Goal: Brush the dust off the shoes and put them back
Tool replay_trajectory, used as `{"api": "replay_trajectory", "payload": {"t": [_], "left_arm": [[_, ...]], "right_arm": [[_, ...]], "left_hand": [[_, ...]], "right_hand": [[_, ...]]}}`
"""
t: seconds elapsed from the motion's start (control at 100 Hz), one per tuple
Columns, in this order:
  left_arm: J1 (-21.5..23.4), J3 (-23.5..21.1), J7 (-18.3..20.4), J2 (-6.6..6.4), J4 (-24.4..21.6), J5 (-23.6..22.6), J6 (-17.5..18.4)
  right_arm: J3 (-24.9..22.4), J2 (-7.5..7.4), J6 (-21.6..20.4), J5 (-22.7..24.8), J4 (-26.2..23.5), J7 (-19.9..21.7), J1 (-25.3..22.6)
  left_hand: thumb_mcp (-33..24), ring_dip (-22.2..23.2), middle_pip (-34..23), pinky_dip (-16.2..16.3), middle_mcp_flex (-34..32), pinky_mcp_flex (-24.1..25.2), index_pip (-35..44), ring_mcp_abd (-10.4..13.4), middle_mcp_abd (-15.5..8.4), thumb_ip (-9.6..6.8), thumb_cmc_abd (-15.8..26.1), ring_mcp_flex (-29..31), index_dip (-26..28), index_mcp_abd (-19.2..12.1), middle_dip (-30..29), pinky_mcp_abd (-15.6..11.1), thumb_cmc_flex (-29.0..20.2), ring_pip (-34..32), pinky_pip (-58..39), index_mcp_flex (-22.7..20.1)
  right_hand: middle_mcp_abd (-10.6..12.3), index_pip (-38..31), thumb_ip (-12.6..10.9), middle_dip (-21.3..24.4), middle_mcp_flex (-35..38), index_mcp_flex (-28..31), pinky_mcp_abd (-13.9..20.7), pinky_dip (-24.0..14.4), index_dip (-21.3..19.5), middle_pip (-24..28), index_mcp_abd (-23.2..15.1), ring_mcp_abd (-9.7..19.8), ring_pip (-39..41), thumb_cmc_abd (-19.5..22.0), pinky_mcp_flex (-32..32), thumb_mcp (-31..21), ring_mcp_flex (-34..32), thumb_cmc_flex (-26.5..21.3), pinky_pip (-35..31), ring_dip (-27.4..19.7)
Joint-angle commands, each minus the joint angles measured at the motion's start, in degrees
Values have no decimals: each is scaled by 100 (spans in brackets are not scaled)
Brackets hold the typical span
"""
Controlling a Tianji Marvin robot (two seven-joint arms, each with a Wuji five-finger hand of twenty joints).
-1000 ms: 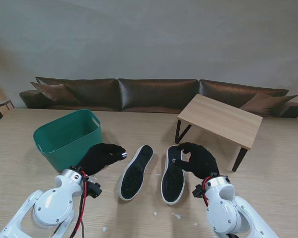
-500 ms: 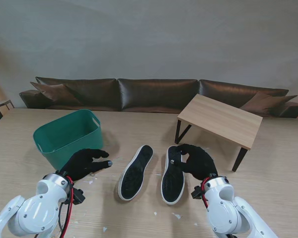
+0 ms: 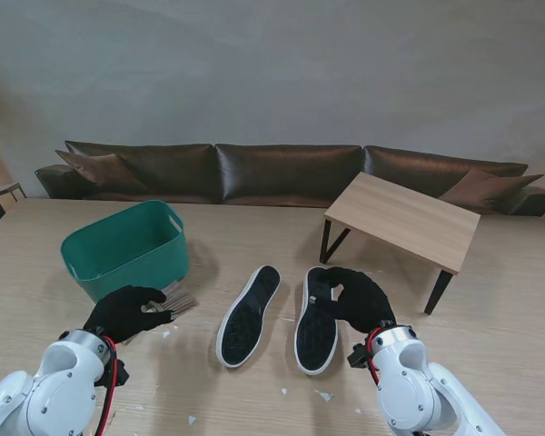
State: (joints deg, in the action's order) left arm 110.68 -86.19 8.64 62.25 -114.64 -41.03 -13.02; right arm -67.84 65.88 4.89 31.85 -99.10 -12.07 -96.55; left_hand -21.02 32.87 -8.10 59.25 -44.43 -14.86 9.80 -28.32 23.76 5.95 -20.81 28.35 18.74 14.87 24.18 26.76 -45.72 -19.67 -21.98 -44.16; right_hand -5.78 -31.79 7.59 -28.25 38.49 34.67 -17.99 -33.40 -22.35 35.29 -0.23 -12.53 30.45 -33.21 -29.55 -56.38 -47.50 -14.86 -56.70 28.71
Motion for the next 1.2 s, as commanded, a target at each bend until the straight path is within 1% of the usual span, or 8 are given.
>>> {"api": "replay_trajectory", "payload": {"t": [0.0,0.36,0.67,0.76,0.81,0.86,0.89,1.19], "left_arm": [[142,-70,129,-27,-63,20,-41],[481,-291,118,-29,-101,-544,-249],[465,-228,-21,-29,134,-954,-375],[404,-172,-6,-41,239,-1053,-423],[362,-136,7,-47,300,-1071,-449],[312,-93,6,-51,374,-1090,-464],[281,-67,-3,-53,417,-1107,-474],[-100,191,104,-103,824,-1336,-543]], "right_arm": [[27,20,-5,-10,-24,60,-32],[35,21,-4,-53,-3,80,-20],[51,29,6,-136,0,94,-24],[59,33,18,-163,9,97,-18],[66,33,25,-173,20,102,-12],[71,32,30,-179,30,111,-6],[74,32,32,-184,34,115,-4],[81,38,40,-261,59,135,12]], "left_hand": [[-103,120,-1,167,-73,-116,40,25,4,-164,-25,214,-14,51,84,-95,132,-144,-118,-81],[-155,112,4,238,-105,-195,46,56,-31,-154,-65,242,-8,20,115,-117,192,-254,-105,-78],[-227,207,1,397,-103,-317,6,87,-74,-145,-129,326,-40,19,141,-156,264,-481,-291,-16],[-372,265,13,586,-40,-41,-32,94,-88,-122,-161,336,-97,-7,151,-253,343,-598,-1065,47],[-382,329,16,65,7,371,-43,103,-82,-116,-166,344,-136,-8,164,-342,356,-681,-2265,85],[-422,392,37,-646,136,656,-85,115,-83,-114,-184,318,-173,-32,182,-430,383,-758,-3232,181],[-432,417,44,-796,186,717,-87,117,-73,-110,-179,307,-178,-26,190,-458,389,-792,-3460,194],[-387,849,-23,-1071,538,763,-105,233,-70,-121,-167,230,-191,-71,510,-645,456,-1435,-4363,293]], "right_hand": [[20,56,-160,56,-178,-116,-130,-59,-55,57,-61,33,-9,180,1304,162,169,145,131,-52],[12,53,-163,60,-161,-112,-133,-85,-50,63,-40,35,5,193,1295,158,150,151,135,-49],[6,39,-164,62,-133,-93,-140,-103,-49,70,-21,24,19,208,1281,149,125,158,132,-47],[-8,32,-166,62,-122,-74,-136,-106,-50,71,-8,16,21,219,1282,144,119,154,132,-46],[-10,34,-167,63,-117,-79,-140,-108,-47,70,-9,9,24,221,1279,142,111,155,132,-46],[-9,33,-167,63,-106,-77,-143,-109,-46,72,-13,23,23,219,1278,139,111,156,132,-47],[-10,33,-168,64,-107,-77,-144,-110,-45,71,-2,17,24,225,1276,137,107,156,131,-47],[-24,23,-171,65,-78,-49,-155,-116,-40,72,17,9,30,244,1270,129,80,161,125,-45]]}}
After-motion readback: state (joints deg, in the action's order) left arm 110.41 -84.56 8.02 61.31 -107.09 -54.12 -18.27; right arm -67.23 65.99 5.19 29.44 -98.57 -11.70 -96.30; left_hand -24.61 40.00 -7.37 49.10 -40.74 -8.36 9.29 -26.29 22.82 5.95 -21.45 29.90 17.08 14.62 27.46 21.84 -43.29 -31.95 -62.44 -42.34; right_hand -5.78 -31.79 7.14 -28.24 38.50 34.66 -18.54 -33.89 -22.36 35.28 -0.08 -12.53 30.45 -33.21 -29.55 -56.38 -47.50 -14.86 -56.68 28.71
